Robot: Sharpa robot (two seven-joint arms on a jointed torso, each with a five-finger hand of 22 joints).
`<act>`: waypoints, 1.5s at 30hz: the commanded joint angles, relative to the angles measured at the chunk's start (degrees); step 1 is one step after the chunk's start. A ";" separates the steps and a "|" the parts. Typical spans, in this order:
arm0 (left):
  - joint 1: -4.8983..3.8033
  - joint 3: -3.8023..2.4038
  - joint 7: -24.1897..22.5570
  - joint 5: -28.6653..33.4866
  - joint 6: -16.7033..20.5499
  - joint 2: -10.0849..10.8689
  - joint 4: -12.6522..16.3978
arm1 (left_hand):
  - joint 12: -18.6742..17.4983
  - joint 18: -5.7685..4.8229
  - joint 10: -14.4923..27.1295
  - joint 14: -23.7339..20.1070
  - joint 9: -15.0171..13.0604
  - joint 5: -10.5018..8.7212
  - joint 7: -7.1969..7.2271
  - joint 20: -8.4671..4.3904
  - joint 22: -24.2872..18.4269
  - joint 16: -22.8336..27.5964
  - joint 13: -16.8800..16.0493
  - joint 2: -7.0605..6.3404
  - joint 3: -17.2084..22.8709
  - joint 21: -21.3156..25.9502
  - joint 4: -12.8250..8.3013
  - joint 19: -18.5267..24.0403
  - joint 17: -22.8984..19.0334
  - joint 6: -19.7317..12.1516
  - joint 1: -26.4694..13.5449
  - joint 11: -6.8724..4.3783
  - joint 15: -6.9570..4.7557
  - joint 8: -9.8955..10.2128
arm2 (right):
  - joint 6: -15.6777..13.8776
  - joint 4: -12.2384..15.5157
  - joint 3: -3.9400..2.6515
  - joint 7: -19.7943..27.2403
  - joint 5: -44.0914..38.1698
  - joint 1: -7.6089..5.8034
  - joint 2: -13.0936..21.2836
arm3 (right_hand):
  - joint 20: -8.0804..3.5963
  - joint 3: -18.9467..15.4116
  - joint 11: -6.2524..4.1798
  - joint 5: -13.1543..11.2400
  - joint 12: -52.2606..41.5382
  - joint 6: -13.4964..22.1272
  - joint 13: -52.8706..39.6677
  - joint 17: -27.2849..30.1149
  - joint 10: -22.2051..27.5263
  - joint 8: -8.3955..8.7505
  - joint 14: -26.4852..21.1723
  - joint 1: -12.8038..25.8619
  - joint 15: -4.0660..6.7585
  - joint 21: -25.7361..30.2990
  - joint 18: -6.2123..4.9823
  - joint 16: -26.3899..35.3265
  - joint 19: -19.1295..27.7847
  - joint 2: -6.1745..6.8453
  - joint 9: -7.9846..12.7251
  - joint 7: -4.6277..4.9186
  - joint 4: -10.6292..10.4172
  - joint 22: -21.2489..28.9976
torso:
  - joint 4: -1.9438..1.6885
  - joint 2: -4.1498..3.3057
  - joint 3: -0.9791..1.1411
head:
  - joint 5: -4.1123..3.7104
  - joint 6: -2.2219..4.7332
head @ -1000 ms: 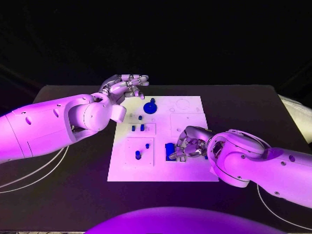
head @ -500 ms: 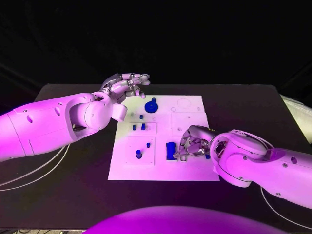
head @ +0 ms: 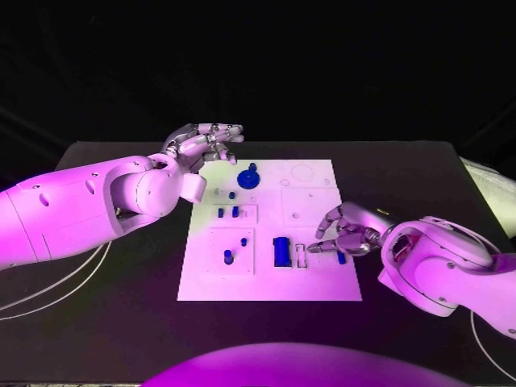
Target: Assemble the parts on the task board
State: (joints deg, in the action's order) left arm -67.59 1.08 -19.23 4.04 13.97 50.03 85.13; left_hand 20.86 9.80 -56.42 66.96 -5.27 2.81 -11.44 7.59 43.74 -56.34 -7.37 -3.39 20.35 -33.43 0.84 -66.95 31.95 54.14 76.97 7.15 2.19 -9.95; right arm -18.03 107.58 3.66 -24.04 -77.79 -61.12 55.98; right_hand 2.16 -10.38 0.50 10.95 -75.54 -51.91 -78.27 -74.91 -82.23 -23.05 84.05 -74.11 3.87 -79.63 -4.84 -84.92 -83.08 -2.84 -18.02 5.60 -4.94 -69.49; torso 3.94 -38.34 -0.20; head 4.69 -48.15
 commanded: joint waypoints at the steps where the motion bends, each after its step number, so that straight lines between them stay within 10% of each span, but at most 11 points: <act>1: 0.00 -0.02 -0.34 -0.33 -0.90 0.02 0.15 | 0.27 0.64 0.51 -0.29 0.06 0.27 0.02 0.32 -0.06 -0.03 -0.06 0.28 -0.30 0.23 -0.15 -0.06 -0.06 -0.27 0.00 -0.02 0.06 -0.21 | -3.44 0.20 -0.04 4.59 -0.28 -0.48 2.34 | 0.18 1.91 0.19 -1.33 0.91 -0.12 0.48 -6.37 0.21 0.94 4.29 -5.60 -0.36 -0.26 0.92 -0.05 0.06 -4.04 0.59 -0.07 1.63 -0.41 | 0.05 0.02 -0.03 | -0.36 0.40; 18: 0.00 -0.02 -0.37 -0.33 -1.08 0.33 0.18 | 0.44 0.66 0.64 -0.35 0.09 0.26 0.01 0.32 -0.12 -0.06 -0.06 0.30 -0.32 0.32 -0.28 -0.09 -0.15 -0.35 0.14 -0.01 0.05 -0.32 | 3.10 -1.31 0.06 -7.84 -9.88 1.59 5.32 | 0.23 2.07 -0.27 0.25 -1.98 -6.10 -2.02 -7.94 -1.88 5.38 4.62 -0.27 -0.10 -1.14 1.19 -1.00 -0.50 -1.29 3.28 -0.73 -0.66 -1.96 | 0.29 -0.02 0.25 | -1.57 0.74; 45: 0.10 -0.02 -0.33 -0.33 -1.21 0.29 -0.07 | 0.44 0.66 0.64 -0.35 0.09 0.26 0.01 0.32 -0.12 -0.06 -0.06 0.30 -0.32 0.32 -0.28 -0.09 -0.15 -0.35 0.14 -0.01 0.05 -0.32 | 3.78 -2.36 0.07 -7.59 -10.72 3.01 1.92 | 0.07 2.25 -0.58 1.25 -1.64 -8.02 -1.91 -7.90 -1.78 5.82 4.59 1.31 0.12 -1.14 1.18 -0.96 -0.47 -0.67 3.22 -1.18 -2.15 -2.00 | 0.27 -0.02 0.20 | -1.56 0.29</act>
State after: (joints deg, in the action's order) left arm -67.51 1.08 -19.23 4.02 13.91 50.39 85.06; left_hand 21.09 9.80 -56.00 66.96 -5.24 2.80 -11.44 7.59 43.68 -56.34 -7.37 -3.39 20.19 -33.43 0.68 -66.95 31.86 54.14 76.97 7.15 2.18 -9.95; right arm -14.85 105.25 3.70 -31.29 -87.26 -58.22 58.01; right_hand 2.38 -8.20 0.87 11.89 -77.11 -59.59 -78.57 -74.94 -83.11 -17.51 84.11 -73.35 3.78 -80.57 -3.95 -85.70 -83.30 -3.37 -14.73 4.48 -6.73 -71.47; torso 4.25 -38.37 0.02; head 3.19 -47.87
